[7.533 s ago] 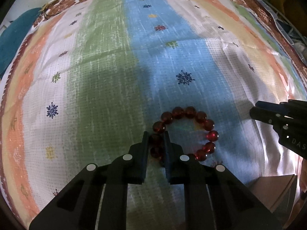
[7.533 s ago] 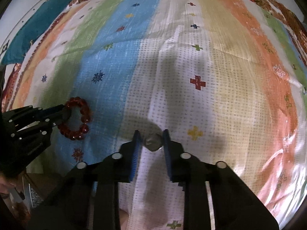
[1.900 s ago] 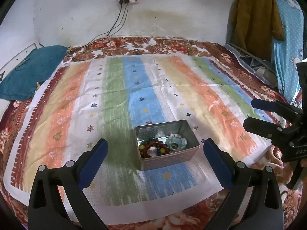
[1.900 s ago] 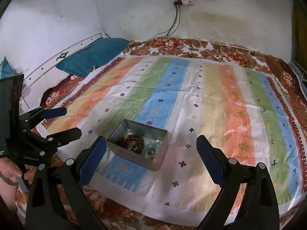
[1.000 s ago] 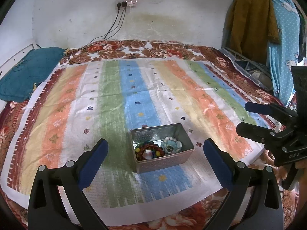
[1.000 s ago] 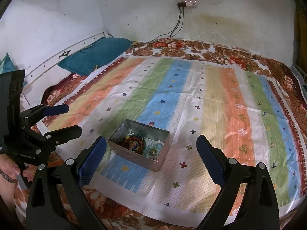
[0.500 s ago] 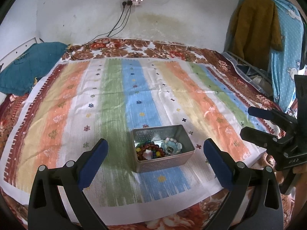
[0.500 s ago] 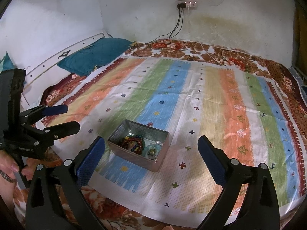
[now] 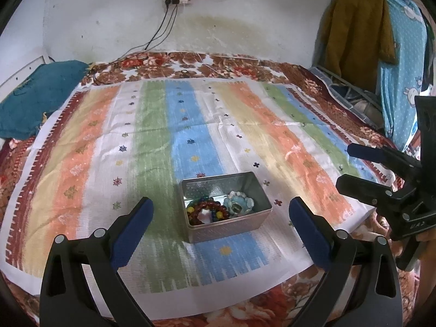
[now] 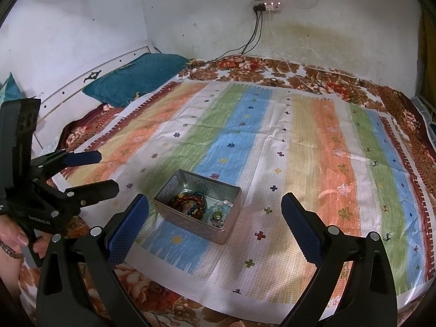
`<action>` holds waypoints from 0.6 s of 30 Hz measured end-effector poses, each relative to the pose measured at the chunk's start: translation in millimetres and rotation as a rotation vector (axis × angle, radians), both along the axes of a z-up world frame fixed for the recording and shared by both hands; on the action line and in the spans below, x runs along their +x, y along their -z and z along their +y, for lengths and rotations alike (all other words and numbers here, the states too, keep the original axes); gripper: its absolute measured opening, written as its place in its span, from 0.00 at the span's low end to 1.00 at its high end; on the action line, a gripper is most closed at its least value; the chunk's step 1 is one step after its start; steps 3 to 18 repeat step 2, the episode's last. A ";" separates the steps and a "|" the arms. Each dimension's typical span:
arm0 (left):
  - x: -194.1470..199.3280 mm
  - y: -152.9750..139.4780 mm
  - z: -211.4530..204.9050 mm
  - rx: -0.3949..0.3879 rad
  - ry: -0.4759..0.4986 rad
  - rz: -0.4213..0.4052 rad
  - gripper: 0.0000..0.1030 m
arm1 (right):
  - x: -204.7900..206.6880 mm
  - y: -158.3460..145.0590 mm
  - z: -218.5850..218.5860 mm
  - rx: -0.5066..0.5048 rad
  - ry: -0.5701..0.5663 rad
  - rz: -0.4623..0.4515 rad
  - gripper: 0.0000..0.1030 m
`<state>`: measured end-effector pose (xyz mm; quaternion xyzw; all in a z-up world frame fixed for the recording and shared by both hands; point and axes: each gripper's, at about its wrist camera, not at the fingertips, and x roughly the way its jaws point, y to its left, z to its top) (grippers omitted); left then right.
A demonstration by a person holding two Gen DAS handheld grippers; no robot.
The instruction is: Organize jewelry
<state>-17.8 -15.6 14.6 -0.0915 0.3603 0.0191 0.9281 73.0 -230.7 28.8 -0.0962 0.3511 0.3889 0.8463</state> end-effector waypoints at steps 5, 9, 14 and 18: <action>-0.3 -0.5 -1.2 0.004 0.002 -0.002 0.95 | 0.4 0.3 0.2 0.001 0.001 0.002 0.96; -0.3 -0.5 -1.2 0.004 0.002 -0.002 0.95 | 0.4 0.3 0.2 0.001 0.001 0.002 0.96; -0.3 -0.5 -1.2 0.004 0.002 -0.002 0.95 | 0.4 0.3 0.2 0.001 0.001 0.002 0.96; -0.3 -0.5 -1.2 0.004 0.002 -0.002 0.95 | 0.4 0.3 0.2 0.001 0.001 0.002 0.96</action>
